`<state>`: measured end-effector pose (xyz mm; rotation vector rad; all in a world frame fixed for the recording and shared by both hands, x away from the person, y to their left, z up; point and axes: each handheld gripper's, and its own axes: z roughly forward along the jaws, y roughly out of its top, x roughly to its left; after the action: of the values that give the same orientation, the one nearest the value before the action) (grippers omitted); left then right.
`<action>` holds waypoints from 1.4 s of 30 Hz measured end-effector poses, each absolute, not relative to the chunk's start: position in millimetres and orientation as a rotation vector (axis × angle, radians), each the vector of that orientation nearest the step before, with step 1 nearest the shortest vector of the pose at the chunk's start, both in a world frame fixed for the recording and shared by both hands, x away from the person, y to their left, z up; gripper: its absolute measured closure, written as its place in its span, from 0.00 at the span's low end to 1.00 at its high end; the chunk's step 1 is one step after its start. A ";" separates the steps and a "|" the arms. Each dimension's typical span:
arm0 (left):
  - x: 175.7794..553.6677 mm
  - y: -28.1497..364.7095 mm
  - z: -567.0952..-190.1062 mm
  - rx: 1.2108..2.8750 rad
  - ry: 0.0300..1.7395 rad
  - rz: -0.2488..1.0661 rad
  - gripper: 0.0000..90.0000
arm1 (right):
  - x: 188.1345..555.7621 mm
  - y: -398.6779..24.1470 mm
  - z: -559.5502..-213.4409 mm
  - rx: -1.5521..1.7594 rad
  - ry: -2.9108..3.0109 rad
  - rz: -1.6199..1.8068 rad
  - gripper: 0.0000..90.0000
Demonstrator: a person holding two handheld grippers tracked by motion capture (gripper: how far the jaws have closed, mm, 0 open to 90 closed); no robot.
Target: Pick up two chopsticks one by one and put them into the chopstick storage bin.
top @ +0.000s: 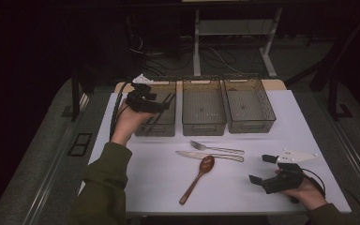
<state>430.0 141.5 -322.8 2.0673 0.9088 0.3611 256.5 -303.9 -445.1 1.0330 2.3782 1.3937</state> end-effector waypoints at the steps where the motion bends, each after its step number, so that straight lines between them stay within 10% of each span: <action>1: 426.2 140.0 -321.9 2.069 0.901 0.363 0.29 | 256.5 -303.9 -445.2 1.032 2.379 1.393 0.00; 23: 345.6 120.0 -354.2 2.073 0.785 0.273 0.31 | 255.3 -303.3 -444.9 1.045 2.384 1.390 0.00; 37: 310.1 110.9 -377.0 2.101 0.700 0.157 0.95 | 255.8 -303.0 -445.3 1.034 2.377 1.391 0.00; 42: 299.2 105.5 -385.9 2.117 0.677 0.138 0.99 | 255.9 -303.1 -445.1 1.036 2.376 1.391 0.00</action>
<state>299.2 105.5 -385.9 2.1170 0.6773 0.1378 255.9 -303.1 -445.1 1.0359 2.3755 1.3911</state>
